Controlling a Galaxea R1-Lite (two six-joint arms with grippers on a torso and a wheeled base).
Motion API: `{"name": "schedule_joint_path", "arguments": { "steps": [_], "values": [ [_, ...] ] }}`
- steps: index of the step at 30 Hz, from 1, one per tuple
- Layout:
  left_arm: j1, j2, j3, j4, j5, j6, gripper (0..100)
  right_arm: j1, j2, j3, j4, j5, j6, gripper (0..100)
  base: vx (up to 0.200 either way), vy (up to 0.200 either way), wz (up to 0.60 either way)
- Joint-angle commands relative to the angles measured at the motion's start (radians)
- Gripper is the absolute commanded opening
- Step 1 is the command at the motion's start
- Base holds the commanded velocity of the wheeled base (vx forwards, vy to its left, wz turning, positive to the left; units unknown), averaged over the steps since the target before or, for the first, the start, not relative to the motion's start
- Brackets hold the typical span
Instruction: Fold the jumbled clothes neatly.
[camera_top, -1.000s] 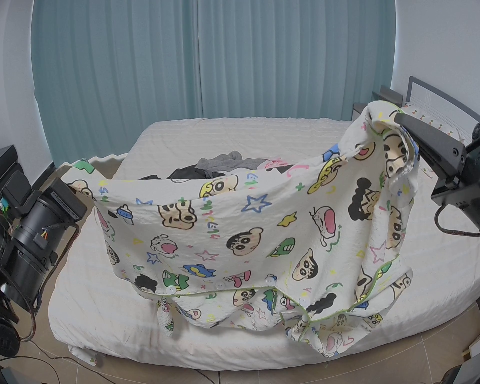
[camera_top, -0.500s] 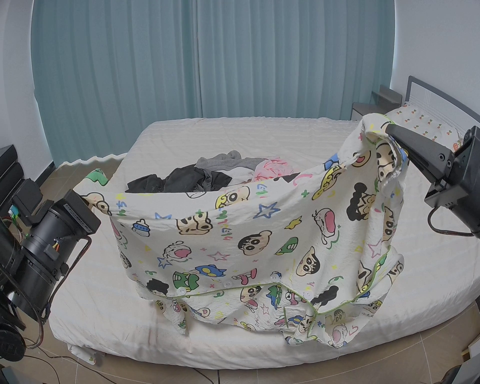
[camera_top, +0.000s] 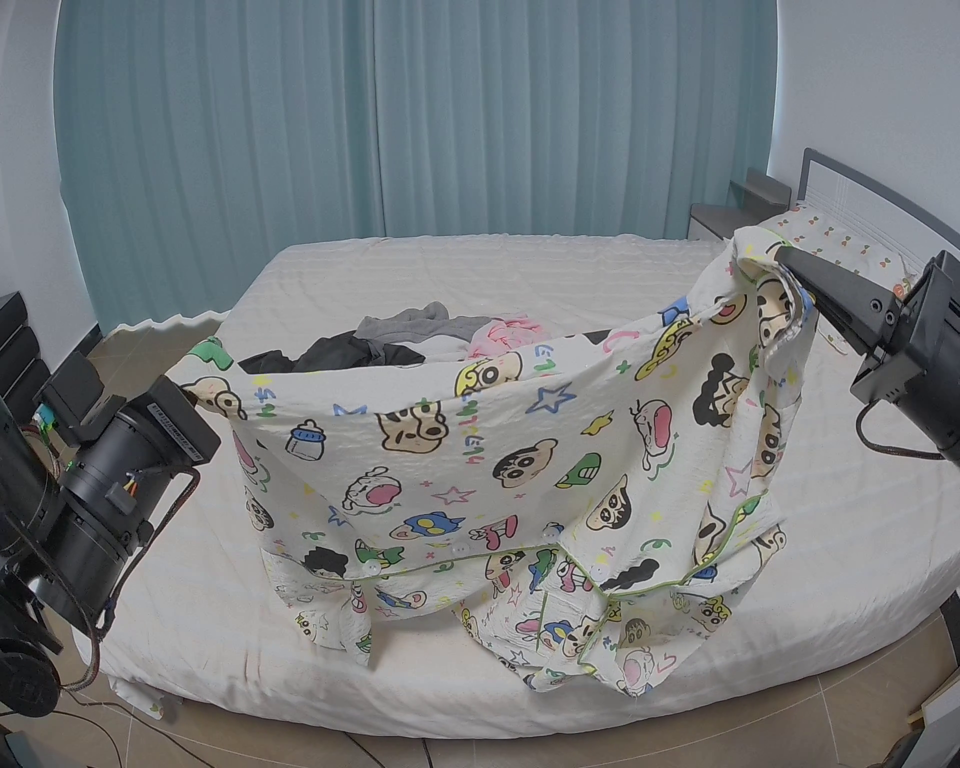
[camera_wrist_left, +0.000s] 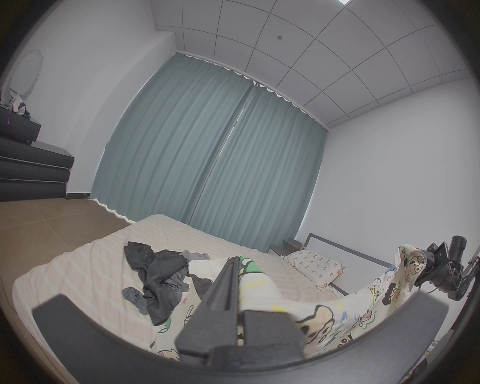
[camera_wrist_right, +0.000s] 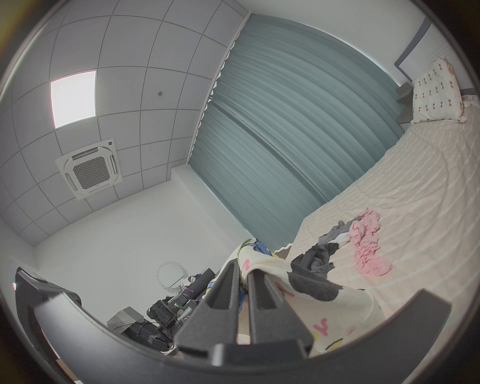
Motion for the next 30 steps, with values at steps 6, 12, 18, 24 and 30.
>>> {"name": "schedule_joint_path", "arguments": {
  "steps": [6,12,18,24,30],
  "values": [
    [0.000,0.045,-0.018,-0.002,0.001,0.000,0,-0.045,0.027,-0.032,0.000,0.006,0.000,0,0.000,-0.200,0.00],
    [0.000,0.060,-0.028,-0.004,0.001,-0.002,0,-0.062,0.028,-0.032,0.000,0.018,0.002,0,0.000,-0.200,0.00],
    [0.000,0.066,-0.044,-0.007,0.002,-0.005,0,-0.070,0.036,-0.063,0.001,0.016,0.002,0,0.000,-0.200,0.00],
    [0.000,0.066,-0.045,-0.007,0.002,-0.049,0,-0.076,0.041,-0.071,0.001,0.018,0.000,0,0.000,-0.200,0.00],
    [0.000,0.068,-0.051,-0.007,0.002,-0.063,0,-0.082,0.041,-0.074,0.001,0.018,0.000,0,0.000,-0.200,0.00]
  ]
}}
